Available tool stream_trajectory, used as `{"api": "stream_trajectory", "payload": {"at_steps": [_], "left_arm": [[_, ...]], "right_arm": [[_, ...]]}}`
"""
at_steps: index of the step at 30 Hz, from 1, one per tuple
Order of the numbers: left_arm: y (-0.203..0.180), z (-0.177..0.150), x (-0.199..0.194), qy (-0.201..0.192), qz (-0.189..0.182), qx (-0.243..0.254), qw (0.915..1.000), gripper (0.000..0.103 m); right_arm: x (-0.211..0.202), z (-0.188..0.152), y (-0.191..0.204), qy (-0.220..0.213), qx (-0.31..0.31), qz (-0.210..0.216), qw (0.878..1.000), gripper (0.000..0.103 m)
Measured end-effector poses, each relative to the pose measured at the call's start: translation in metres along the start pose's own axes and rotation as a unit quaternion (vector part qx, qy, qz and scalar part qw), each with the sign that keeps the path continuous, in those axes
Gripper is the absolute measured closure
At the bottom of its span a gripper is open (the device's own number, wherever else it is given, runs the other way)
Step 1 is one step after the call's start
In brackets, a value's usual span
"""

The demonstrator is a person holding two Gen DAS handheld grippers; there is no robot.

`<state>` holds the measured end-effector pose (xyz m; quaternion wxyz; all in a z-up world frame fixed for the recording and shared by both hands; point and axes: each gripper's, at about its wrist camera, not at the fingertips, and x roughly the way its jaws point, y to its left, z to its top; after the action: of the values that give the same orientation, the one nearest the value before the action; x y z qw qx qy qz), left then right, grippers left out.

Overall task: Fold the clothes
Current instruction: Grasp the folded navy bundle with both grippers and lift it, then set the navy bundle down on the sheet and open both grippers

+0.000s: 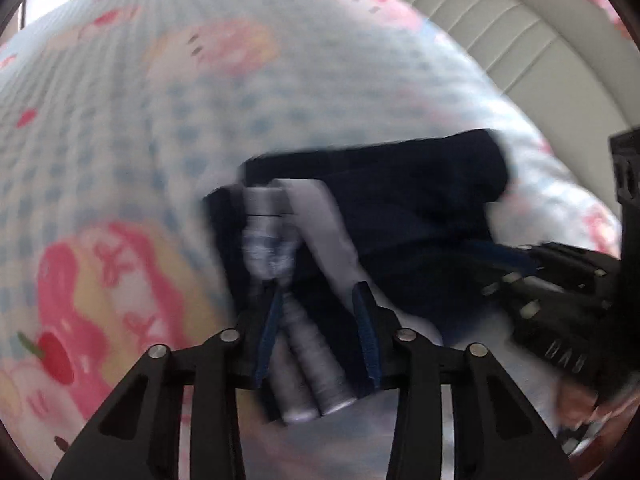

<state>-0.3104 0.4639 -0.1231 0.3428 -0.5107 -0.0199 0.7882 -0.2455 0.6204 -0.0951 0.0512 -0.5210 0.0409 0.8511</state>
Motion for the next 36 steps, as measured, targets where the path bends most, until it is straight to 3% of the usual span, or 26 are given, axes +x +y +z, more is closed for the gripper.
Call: {"api": "stream_trajectory", "payload": {"at_steps": [1, 3, 6, 7, 8, 10, 14, 17, 19, 24, 28, 30, 32, 36], "left_arm": [[0.004, 0.0, -0.001, 0.002, 0.006, -0.004, 1.0, 0.074], [0.01, 0.0, -0.013, -0.006, 0.015, -0.014, 0.9998, 0.068], [0.008, -0.004, -0.032, -0.022, -0.02, -0.015, 0.9994, 0.062], [0.003, -0.005, -0.036, -0.027, -0.02, -0.006, 0.9994, 0.061], [-0.002, -0.006, -0.038, -0.029, -0.018, 0.003, 0.9994, 0.061], [-0.01, -0.013, -0.032, -0.015, -0.005, 0.023, 0.9996, 0.061], [-0.002, -0.026, -0.011, 0.017, 0.045, 0.048, 0.9977, 0.06], [0.01, -0.029, -0.02, 0.008, 0.037, 0.041, 0.9985, 0.06], [0.01, -0.03, -0.027, -0.003, 0.031, 0.043, 0.9986, 0.06], [0.005, -0.022, -0.043, -0.036, 0.015, 0.029, 0.9988, 0.059], [0.017, -0.012, -0.062, -0.055, 0.032, -0.004, 0.998, 0.055], [0.024, -0.009, -0.08, -0.065, 0.044, -0.016, 0.9968, 0.046], [0.039, -0.012, -0.103, -0.076, 0.058, -0.026, 0.9951, 0.04], [0.072, -0.017, -0.144, -0.093, 0.09, -0.047, 0.9905, 0.031]], "right_arm": [[0.0, -0.002, -0.008, 0.0, 0.007, 0.002, 1.0, 0.092], [-0.01, 0.0, -0.018, -0.007, 0.029, 0.011, 0.999, 0.093], [-0.034, 0.002, -0.017, -0.038, 0.042, -0.01, 0.998, 0.074], [-0.04, 0.001, -0.011, -0.046, 0.038, -0.002, 0.998, 0.059], [-0.047, 0.0, -0.005, -0.055, 0.033, 0.006, 0.998, 0.055], [-0.05, -0.004, 0.013, -0.055, 0.006, 0.009, 0.998, 0.056], [-0.027, -0.014, 0.036, -0.014, -0.059, -0.051, 0.997, 0.06], [-0.023, -0.022, 0.014, -0.007, -0.035, -0.059, 0.998, 0.072], [-0.034, -0.023, 0.001, -0.021, -0.002, -0.036, 0.999, 0.072], [-0.057, -0.021, 0.019, -0.048, -0.014, -0.054, 0.997, 0.056], [-0.079, -0.022, 0.038, -0.063, -0.004, -0.046, 0.997, 0.043], [-0.087, -0.018, 0.051, -0.069, -0.001, -0.05, 0.996, 0.042], [-0.086, -0.008, 0.068, -0.073, 0.0, -0.049, 0.996, 0.032], [-0.089, -0.004, 0.1, -0.077, 0.008, -0.035, 0.996, 0.031]]}}
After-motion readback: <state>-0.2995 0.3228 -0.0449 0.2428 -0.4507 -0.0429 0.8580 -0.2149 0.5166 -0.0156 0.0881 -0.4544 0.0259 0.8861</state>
